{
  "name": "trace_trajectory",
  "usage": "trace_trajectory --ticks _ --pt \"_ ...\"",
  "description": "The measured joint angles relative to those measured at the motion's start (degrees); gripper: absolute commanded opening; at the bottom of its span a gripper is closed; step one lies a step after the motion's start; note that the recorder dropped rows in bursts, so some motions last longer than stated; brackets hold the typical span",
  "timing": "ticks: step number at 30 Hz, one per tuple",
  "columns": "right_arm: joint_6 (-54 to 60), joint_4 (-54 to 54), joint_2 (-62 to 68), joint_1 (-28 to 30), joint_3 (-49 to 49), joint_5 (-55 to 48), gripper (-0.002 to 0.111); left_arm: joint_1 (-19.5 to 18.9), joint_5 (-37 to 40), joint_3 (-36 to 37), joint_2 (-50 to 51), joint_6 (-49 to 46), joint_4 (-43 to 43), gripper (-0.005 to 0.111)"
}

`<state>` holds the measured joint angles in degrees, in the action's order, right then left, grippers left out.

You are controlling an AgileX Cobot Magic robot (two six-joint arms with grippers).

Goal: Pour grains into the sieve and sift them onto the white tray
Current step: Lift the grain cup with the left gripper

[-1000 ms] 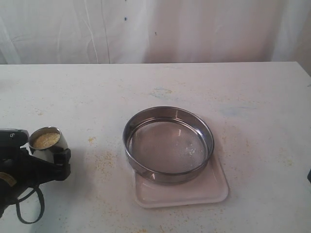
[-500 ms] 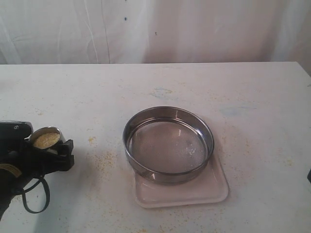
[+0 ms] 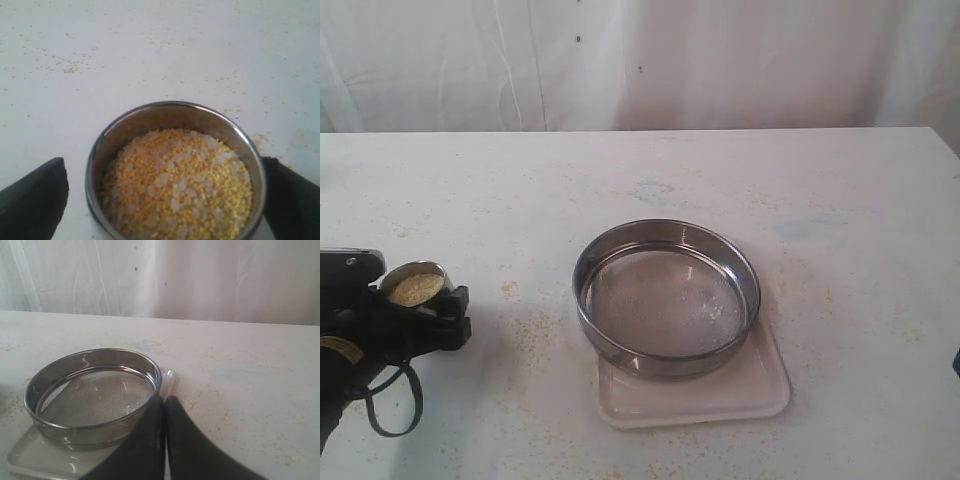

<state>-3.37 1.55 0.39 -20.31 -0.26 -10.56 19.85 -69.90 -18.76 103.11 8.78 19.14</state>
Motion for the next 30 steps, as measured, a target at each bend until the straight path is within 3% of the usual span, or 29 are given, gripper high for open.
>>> trace_trajectory --ticks 30 --pt "0.0 0.0 0.0 0.0 0.0 0.0 0.0 0.0 0.1 -2.2 4.0 -0.3 2.3 0.105"
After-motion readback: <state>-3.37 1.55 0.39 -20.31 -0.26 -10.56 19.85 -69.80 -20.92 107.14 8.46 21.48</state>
